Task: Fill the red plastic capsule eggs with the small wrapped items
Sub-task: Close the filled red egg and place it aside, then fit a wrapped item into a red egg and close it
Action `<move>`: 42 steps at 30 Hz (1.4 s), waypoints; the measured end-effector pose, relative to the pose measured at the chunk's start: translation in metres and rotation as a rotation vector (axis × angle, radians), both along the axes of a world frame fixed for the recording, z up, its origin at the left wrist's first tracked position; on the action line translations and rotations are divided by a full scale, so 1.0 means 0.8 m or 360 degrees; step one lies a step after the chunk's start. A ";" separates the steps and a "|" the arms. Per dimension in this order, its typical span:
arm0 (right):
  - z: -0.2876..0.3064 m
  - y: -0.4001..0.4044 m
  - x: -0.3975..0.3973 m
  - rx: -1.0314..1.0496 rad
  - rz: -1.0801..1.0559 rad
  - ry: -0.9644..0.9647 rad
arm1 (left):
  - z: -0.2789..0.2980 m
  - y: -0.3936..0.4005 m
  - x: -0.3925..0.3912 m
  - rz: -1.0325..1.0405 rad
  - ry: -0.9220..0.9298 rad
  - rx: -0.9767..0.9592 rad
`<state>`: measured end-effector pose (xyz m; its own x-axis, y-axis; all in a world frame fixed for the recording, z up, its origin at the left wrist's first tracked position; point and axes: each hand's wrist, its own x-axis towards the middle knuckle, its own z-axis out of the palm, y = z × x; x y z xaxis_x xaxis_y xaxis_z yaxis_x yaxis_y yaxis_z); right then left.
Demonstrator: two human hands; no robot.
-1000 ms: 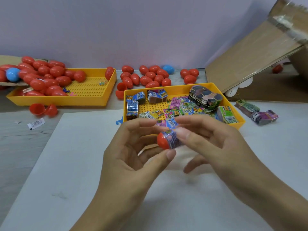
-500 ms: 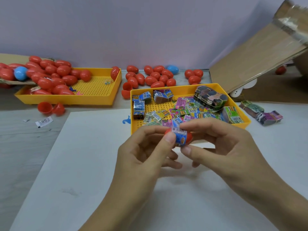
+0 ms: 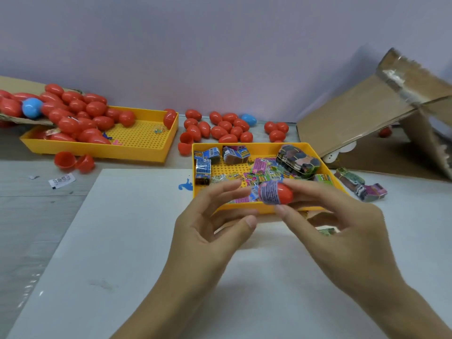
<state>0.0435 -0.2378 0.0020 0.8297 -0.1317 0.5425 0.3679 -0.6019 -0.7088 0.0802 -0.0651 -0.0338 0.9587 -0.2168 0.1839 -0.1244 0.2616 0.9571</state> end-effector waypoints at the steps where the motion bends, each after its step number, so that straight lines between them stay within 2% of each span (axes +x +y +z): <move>1: 0.007 -0.007 0.002 -0.0257 -0.0102 -0.0199 | -0.002 0.000 0.001 0.0003 0.0031 -0.0005; 4: 0.040 -0.043 0.011 -0.0693 -0.0338 -0.0659 | -0.007 0.000 0.006 -0.0024 0.0041 0.0039; 6: 0.076 -0.080 0.021 -0.0784 -0.0507 -0.0840 | -0.009 -0.002 0.007 -0.0029 0.0033 0.0027; 8: 0.118 -0.122 0.033 -0.0708 -0.0770 -0.0785 | -0.009 -0.004 0.007 -0.0031 0.0025 0.0019; 10: 0.156 -0.156 0.044 -0.0639 -0.1022 -0.0493 | -0.009 -0.006 0.006 -0.0041 0.0022 0.0043; 12: 0.179 -0.176 0.044 -0.0409 -0.1092 -0.0303 | -0.010 -0.006 0.008 -0.0063 0.0041 0.0043; 14: 0.189 -0.179 0.041 -0.0092 -0.1082 -0.0341 | -0.012 -0.006 0.011 -0.0066 0.0048 0.0018; 16: 0.185 -0.157 0.034 0.0220 -0.1007 -0.0338 | -0.013 -0.007 0.011 -0.0069 0.0030 0.0010; 19: 0.139 -0.093 0.026 0.0629 -0.0595 -0.0286 | -0.010 -0.006 0.007 -0.0035 -0.0006 0.0002; 24: 0.012 0.009 0.024 0.1064 -0.0072 0.0516 | -0.002 -0.002 0.001 0.0084 -0.0096 0.0077; 26: -0.023 0.036 0.019 0.1046 0.0029 0.0634 | 0.004 0.006 0.004 0.0158 -0.0168 0.0093; 29: -0.047 0.056 0.012 0.0720 0.0141 0.0552 | 0.017 0.023 0.025 0.0383 -0.0212 0.0098; 32: -0.048 0.057 0.012 0.0726 0.0197 0.0548 | 0.033 0.044 0.068 0.0677 -0.0236 0.0158; 34: -0.048 0.053 0.016 0.0786 0.0210 0.0566 | 0.041 0.065 0.109 0.0928 -0.0362 0.0449; 37: -0.049 0.051 0.016 0.0815 0.0224 0.0607 | 0.053 0.112 0.175 0.1216 -0.0443 0.1308; 40: -0.049 0.053 0.012 0.0824 0.0256 0.0649 | 0.060 0.161 0.222 0.1079 -0.0148 0.2273; 42: -0.049 0.053 0.012 0.0848 0.0276 0.0667 | 0.065 0.172 0.236 0.0875 0.0083 0.2540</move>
